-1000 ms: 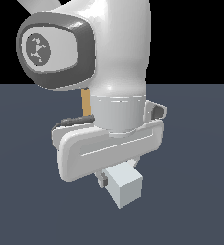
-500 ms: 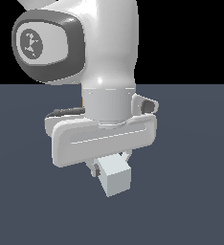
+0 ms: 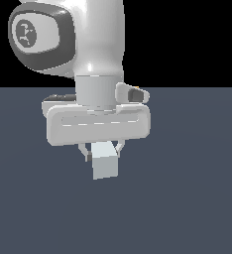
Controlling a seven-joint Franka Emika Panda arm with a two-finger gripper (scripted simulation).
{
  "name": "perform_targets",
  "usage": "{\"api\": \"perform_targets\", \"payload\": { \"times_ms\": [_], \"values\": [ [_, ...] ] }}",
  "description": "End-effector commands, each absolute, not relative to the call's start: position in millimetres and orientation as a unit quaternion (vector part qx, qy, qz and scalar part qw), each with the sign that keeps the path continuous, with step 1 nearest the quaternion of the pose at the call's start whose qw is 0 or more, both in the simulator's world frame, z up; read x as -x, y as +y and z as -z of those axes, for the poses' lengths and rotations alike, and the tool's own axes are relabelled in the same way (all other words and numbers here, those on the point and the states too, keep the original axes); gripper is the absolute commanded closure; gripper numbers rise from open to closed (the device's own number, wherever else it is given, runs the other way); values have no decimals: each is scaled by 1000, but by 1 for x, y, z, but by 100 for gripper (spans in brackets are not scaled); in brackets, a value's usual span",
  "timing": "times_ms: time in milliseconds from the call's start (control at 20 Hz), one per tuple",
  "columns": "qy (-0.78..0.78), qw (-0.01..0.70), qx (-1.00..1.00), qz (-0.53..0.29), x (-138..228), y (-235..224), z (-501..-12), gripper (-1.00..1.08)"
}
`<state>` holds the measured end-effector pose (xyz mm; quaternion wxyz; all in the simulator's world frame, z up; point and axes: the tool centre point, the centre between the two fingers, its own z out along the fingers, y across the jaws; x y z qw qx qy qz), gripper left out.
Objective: Insert the peg into the horizontal hole in a box.
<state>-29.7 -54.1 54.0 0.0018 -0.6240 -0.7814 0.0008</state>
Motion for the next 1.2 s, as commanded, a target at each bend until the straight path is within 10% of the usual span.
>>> {"api": "perform_targets", "payload": {
  "times_ms": [0, 1150],
  "values": [
    [-764, 0, 646, 1, 34, -44, -62, 108],
    [-679, 0, 734, 0, 48, 5, -89, 108]
  ]
}}
